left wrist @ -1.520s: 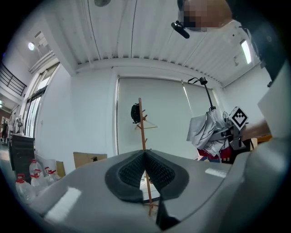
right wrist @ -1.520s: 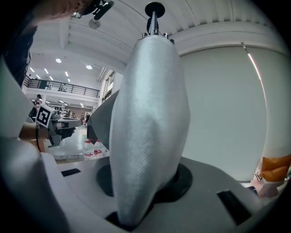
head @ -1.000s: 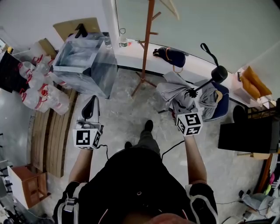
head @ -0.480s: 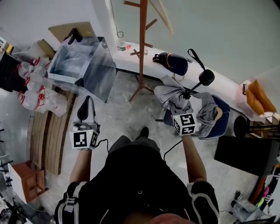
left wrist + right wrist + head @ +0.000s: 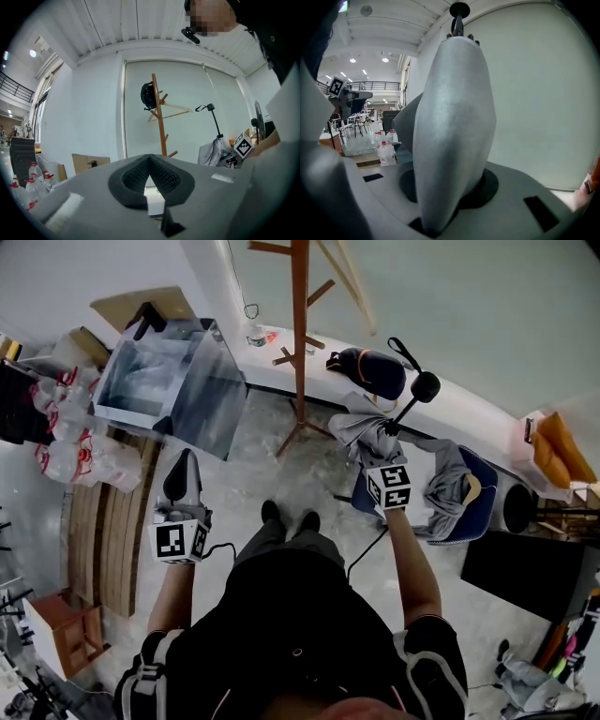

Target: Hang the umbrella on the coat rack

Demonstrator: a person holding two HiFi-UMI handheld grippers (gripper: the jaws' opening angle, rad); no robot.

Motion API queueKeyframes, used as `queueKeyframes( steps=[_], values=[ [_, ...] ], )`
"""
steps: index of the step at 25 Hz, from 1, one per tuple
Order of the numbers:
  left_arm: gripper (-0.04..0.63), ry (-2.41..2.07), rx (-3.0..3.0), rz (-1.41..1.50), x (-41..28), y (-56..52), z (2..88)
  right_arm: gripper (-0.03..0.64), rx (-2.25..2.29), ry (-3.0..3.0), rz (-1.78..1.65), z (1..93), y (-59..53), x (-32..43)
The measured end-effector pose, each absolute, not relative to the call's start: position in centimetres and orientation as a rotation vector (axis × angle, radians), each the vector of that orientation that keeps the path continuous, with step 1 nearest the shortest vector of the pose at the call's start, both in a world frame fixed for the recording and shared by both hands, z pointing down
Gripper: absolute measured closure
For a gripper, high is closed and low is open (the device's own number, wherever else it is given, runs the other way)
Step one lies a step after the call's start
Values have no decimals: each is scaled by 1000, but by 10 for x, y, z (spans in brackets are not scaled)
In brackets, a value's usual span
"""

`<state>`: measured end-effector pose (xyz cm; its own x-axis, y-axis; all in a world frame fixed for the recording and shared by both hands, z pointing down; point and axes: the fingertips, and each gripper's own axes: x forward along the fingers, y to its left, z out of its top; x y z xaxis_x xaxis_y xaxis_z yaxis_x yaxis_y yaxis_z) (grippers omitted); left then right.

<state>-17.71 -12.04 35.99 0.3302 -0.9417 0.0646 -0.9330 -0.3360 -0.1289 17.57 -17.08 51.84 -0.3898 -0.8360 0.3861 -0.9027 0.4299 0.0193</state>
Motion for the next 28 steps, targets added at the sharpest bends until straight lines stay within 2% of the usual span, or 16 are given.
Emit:
queueKeyframes(
  steps=[13, 28],
  values=[
    [594, 1784, -2516, -296, -189, -151, 390, 528, 1468, -2332, 347, 571, -258, 170],
    [594, 1786, -2536, -326, -188, -179, 415, 526, 1420, -2311, 310, 592, -346, 164]
  ],
)
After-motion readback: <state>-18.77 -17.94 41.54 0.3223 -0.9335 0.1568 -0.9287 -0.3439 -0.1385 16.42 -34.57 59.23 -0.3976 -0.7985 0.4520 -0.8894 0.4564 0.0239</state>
